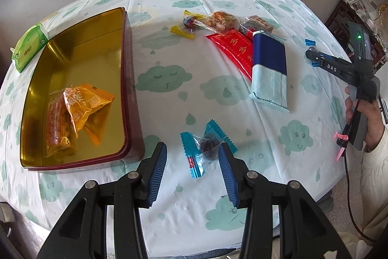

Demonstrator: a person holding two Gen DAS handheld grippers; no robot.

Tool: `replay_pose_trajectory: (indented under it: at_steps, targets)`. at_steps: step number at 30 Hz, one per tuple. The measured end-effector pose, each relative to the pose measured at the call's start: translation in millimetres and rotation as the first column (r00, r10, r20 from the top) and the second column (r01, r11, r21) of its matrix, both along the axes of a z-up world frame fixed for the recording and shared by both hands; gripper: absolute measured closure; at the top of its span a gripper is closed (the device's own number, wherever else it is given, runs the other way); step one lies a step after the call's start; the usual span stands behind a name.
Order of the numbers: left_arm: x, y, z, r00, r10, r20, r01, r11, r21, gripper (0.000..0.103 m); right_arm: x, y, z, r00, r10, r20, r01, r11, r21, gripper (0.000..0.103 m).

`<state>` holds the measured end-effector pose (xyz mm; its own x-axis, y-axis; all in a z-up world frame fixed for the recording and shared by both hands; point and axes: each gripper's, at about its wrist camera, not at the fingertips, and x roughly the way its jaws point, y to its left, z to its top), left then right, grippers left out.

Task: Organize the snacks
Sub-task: 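Carry the teal candy into the gold tin and open the left tool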

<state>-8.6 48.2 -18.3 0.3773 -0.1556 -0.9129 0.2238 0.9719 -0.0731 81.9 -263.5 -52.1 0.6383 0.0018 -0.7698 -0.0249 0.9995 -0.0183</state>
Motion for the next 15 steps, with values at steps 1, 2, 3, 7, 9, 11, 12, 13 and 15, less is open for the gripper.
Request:
replay_pose_trajectory:
  at_steps: [1, 2, 3, 7, 9, 11, 12, 13, 15]
  targets:
    - [1, -2, -2, 1.0, -0.005, -0.003, 0.005, 1.0, -0.003, 0.057, 0, 0, 0, 1.0, 0.0, 0.0, 0.0, 1.0, 0.0, 0.073]
    - [2, -5, -5, 1.0, -0.01, -0.007, 0.01, 1.0, -0.002, 0.055, 0, 0, 0, 1.0, 0.0, 0.0, 0.0, 1.0, 0.0, 0.073]
    - [3, -8, -7, 1.0, -0.012, -0.009, 0.012, 1.0, -0.001, 0.053, 0, 0, 0, 1.0, 0.0, 0.0, 0.0, 1.0, 0.0, 0.073]
    - [9, -12, -16, 1.0, -0.007, -0.02, 0.007, 1.0, -0.004, 0.051, 0, 0, 0, 1.0, 0.0, 0.0, 0.0, 1.0, 0.0, 0.073]
    - [12, -13, -20, 0.999, 0.005, -0.035, -0.006, 1.0, -0.011, 0.054, 0, 0, 0, 1.0, 0.0, 0.0, 0.0, 1.0, 0.0, 0.073]
    - [14, -14, -24, 0.999, 0.007, -0.05, -0.008, 1.0, -0.027, 0.061, 0, 0, 0, 1.0, 0.0, 0.0, 0.0, 1.0, -0.001, 0.073]
    - [14, -14, -24, 0.999, 0.004, -0.048, -0.006, 1.0, -0.029, 0.064, 0, 0, 0, 1.0, 0.0, 0.0, 0.0, 1.0, 0.0, 0.073]
    - [13, -16, -24, 0.999, -0.003, -0.042, 0.002, 1.0, -0.025, 0.07, 0, 0, 0, 1.0, 0.0, 0.0, 0.0, 1.0, -0.001, 0.073]
    - [12, -17, -23, 0.999, -0.013, -0.042, 0.011, 0.999, -0.034, 0.073, 0, 0, 0, 1.0, 0.0, 0.0, 0.0, 1.0, -0.001, 0.073]
